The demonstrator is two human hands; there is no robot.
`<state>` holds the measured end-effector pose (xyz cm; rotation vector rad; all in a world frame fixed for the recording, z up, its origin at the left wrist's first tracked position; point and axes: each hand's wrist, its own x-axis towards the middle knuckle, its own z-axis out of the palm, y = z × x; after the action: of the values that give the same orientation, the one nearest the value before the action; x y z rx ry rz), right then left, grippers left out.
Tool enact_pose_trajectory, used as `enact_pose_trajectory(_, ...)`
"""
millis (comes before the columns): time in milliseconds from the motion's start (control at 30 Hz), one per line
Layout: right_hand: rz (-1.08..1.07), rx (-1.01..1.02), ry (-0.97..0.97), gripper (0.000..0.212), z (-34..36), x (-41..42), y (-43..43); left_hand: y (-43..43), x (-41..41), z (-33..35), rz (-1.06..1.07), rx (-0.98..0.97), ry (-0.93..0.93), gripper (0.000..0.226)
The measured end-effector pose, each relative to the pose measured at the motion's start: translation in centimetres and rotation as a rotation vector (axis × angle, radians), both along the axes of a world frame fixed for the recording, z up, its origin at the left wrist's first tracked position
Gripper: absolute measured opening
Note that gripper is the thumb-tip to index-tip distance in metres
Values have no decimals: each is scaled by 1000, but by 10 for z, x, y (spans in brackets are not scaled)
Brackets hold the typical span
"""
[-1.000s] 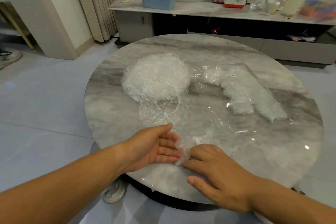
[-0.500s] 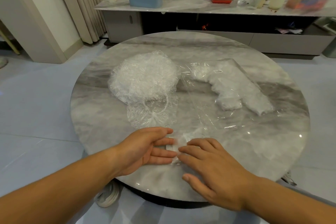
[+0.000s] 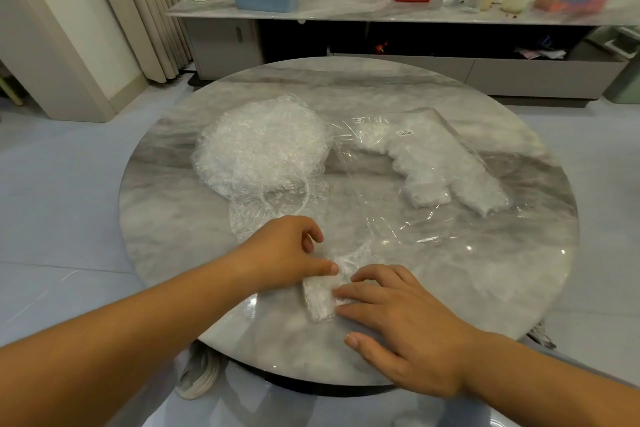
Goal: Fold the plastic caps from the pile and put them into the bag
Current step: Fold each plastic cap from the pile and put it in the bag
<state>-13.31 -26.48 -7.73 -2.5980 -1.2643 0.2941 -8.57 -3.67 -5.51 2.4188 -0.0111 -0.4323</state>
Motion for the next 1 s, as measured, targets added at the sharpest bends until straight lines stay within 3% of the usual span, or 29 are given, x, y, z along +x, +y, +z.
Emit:
enact_pose_trajectory(133,34,10,3,48,1,5,-2,-11,11,4,-101,139,84,41)
enact_pose_trajectory(233,38,57,6,44,0,5,-5,-13,12,2,-131,140,115,29)
enact_pose_trajectory(400,-134,362,93,35,11,10,-9,0,2,-3,26,-212,230,16)
enact_pose_trajectory(633,-552,665,554,22,36,21,11,10,-18,3,299,-768,378,13)
enact_pose_trajectory(733,-642,805,694,24,43,29,21,13,-24,4,316,-872,411,13)
enact_pose_trajectory(833,-699,920,938,49,43,34,24,15,-29,4,302,-922,457,21)
enact_pose_trajectory(900,-712,933,1052,56,42,35,27,15,-32,3,290,-923,477,27)
enact_pose_trajectory(1000,-700,923,1011,52,39,34,30,13,-35,0,295,-890,505,31)
